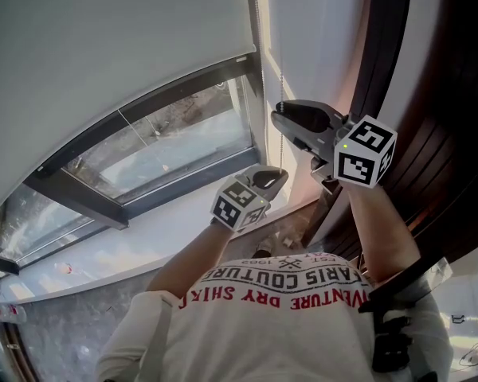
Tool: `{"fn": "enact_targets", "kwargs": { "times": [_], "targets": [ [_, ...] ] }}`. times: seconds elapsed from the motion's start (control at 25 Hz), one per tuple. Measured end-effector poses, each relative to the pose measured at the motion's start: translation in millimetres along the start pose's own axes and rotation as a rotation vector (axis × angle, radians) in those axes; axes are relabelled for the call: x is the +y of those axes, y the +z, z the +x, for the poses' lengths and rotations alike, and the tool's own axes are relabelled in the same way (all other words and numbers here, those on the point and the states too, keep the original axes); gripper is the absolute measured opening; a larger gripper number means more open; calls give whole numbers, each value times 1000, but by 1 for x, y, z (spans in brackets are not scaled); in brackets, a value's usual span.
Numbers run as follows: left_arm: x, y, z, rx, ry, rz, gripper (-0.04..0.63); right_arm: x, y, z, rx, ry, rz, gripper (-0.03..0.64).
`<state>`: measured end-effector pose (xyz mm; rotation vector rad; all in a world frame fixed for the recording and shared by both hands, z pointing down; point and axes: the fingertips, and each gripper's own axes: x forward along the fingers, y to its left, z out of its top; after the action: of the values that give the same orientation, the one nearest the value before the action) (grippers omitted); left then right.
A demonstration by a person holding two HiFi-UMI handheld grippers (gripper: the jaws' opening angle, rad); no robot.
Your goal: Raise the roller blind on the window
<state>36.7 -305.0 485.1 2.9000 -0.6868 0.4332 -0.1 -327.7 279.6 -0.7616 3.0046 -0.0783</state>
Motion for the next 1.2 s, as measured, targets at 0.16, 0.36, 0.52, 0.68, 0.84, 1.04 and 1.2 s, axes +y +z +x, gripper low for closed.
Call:
{"fn": "enact_targets", "kwargs": {
  "times": [0.16,0.36,0.52,0.68,0.84,1.04,1.2],
  "targets": [
    [-3,0,0,5,-6,-3,15,-3,2,-2,-13,-21,3,8],
    [-2,2,0,-2,-6,-35,15,-4,3,-4,-7,-29,21,6],
    [-4,2,3,-2,-11,-28,15,-3,3,-5,-16,-32,20,5],
    [-5,-17,8,41,-14,-32,15,-5,-19,-6,44,-50,-15,5],
    [-7,-38,14,75,-16,-51,15,-9,-41,-7,62,-46,33,5],
    [-10,-69,22,130,-13,-48,15,-7,-72,-12,114,-68,17,6],
    [-8,-91,23,163,-17,-67,15,-4,-93,-15,136,-71,33,5]
  ]
}}
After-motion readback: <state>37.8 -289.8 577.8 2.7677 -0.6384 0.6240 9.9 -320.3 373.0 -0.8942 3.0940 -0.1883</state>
